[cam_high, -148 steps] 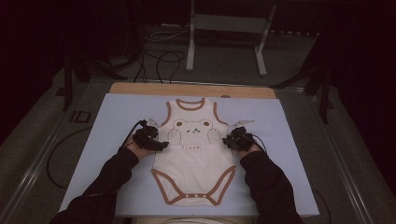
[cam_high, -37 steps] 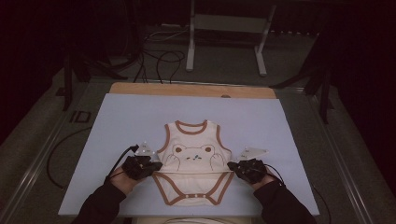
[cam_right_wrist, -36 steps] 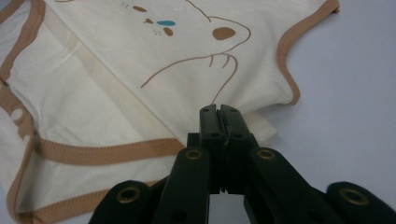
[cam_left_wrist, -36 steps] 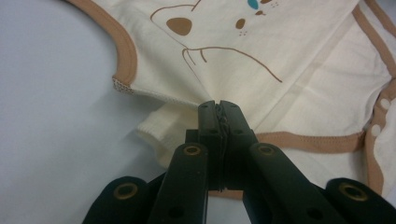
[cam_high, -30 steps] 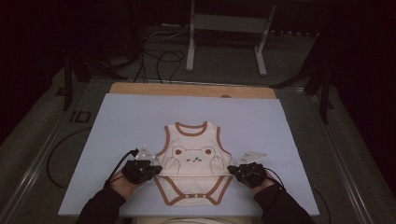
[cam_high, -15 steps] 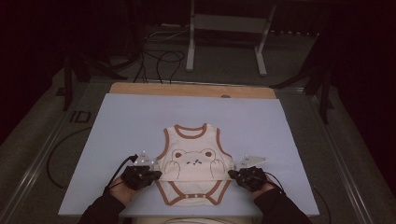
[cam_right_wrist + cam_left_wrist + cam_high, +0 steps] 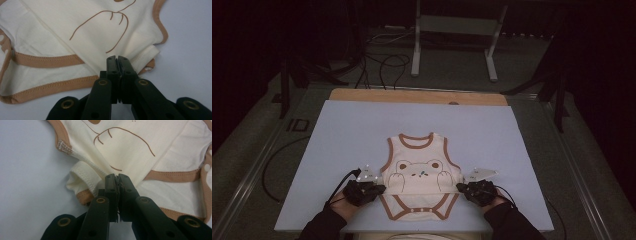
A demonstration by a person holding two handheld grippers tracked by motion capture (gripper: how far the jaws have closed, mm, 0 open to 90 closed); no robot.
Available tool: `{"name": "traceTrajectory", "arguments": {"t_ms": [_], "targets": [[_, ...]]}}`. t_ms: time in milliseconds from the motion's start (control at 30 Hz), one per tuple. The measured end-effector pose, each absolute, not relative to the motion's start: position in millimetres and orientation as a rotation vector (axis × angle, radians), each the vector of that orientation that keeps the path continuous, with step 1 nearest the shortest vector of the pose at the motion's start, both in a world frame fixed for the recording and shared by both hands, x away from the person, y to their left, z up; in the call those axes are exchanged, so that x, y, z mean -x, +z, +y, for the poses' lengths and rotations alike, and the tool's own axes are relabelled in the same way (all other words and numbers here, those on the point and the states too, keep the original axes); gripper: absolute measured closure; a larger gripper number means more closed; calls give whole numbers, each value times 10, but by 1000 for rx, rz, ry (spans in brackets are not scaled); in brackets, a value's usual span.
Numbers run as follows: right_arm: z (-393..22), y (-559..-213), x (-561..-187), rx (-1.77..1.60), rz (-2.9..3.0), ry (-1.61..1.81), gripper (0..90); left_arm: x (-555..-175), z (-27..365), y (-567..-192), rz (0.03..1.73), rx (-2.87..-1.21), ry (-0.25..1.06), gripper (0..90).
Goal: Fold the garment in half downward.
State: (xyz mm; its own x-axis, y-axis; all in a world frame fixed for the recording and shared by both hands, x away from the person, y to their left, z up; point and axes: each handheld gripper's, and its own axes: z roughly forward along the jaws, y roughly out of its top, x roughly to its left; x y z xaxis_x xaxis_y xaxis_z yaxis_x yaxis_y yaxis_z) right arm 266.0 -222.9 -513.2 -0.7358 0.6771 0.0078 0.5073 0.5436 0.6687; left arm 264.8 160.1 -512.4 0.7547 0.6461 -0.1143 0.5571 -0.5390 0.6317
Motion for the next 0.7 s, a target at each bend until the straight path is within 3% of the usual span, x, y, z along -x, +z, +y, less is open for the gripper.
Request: {"name": "traceTrajectory", "arguments": {"t_ms": [333, 400, 533, 700], "targets": [[-2240, -5132, -2663, -1000, 2534, 988, 839, -2644, 1565, -5099, 887, -2313, 201, 819], [-2243, -5124, -2659, -1000, 2542, 1002, 758, -2637, 1556, -5091, 863, -2314, 202, 750], [-2249, -5094, -2646, -975, 2541, 1039, 579, -2616, 1523, -5076, 851, -2327, 242, 522], [-2239, -5043, -2654, -977, 2533, 1087, 377, -2616, 1493, -5024, 807, -2347, 239, 403]]}}
